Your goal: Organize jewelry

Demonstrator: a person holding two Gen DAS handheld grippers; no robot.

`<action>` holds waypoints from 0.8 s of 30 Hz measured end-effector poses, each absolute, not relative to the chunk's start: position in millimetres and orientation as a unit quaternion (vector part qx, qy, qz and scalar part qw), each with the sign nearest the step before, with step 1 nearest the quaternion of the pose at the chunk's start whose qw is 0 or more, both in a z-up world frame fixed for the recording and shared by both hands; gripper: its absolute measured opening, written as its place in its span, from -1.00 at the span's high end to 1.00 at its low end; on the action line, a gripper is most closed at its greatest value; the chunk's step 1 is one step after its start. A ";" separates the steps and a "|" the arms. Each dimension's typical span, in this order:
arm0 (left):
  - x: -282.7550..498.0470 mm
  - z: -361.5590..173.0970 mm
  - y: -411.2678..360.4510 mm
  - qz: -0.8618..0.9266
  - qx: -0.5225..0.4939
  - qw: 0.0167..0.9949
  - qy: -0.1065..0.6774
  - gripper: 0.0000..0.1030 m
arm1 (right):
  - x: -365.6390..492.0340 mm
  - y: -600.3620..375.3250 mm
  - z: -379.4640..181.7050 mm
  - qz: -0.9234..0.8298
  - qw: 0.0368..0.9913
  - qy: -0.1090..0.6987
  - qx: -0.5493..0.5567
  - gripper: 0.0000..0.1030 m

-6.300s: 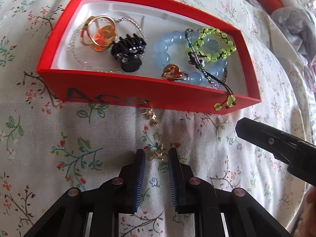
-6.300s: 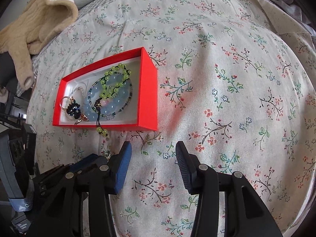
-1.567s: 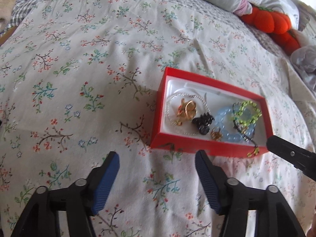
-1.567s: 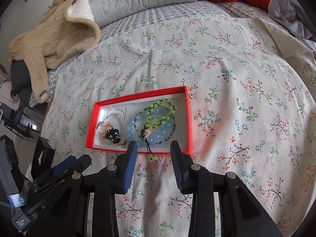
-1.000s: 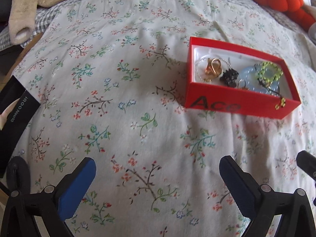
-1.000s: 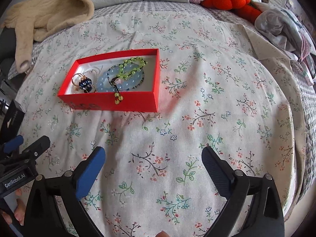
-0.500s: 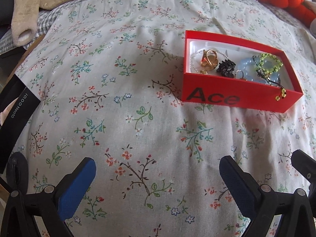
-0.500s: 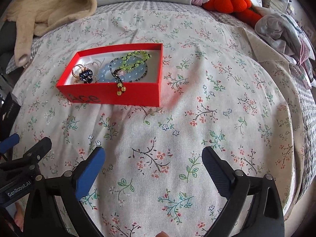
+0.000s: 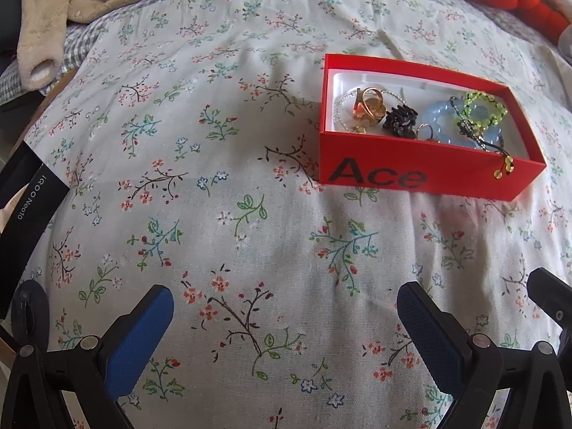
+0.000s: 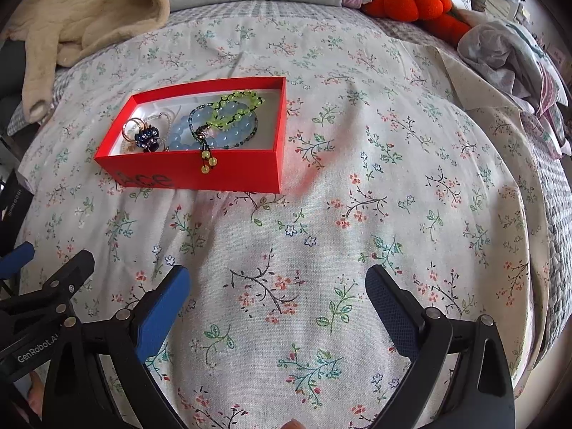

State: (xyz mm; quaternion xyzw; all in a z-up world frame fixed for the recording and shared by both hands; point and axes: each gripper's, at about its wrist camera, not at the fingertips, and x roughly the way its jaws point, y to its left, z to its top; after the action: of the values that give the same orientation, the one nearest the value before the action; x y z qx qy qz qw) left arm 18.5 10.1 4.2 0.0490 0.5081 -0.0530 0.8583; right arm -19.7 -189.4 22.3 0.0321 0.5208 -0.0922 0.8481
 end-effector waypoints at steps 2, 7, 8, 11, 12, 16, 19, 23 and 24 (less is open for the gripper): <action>18.5 4.2 10.5 -0.053 0.049 0.858 0.508 -0.99 | -19.7 -189.3 22.4 -0.092 0.848 0.521 0.032 -0.94; 17.9 4.1 10.7 -0.051 0.053 0.861 0.504 -0.99 | -19.3 -189.1 22.3 -0.092 0.848 0.521 0.031 -0.94; 17.8 4.2 10.7 -0.049 0.054 0.861 0.503 -0.99 | -19.5 -189.2 22.5 -0.093 0.849 0.520 0.031 -0.94; 17.6 4.5 11.1 -0.047 0.056 0.863 0.500 -0.99 | -19.5 -190.1 23.8 -0.095 0.850 0.517 0.034 -0.94; 17.6 4.8 11.1 -0.046 0.056 0.864 0.499 -0.99 | -19.7 -190.3 24.3 -0.096 0.850 0.516 0.034 -0.94; 17.8 4.8 10.7 -0.046 0.058 0.865 0.497 -1.00 | -20.0 -190.4 25.2 -0.097 0.851 0.515 0.035 -0.94; 17.4 4.7 10.5 -0.045 0.058 0.864 0.497 -1.00 | -19.8 -190.5 24.6 -0.098 0.850 0.516 0.035 -0.94; 18.0 4.7 10.5 -0.046 0.058 0.864 0.498 -1.00 | -19.6 -190.4 24.2 -0.098 0.850 0.516 0.034 -0.94; 18.3 4.5 10.9 -0.046 0.058 0.864 0.498 -1.00 | -19.4 -190.6 24.3 -0.098 0.850 0.516 0.034 -0.94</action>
State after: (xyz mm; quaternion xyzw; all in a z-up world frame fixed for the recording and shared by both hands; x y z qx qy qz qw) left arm 18.3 10.9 4.5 0.0582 0.4982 -0.0460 0.8639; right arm -19.4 -190.6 24.3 0.0336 0.5162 -0.0977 0.8502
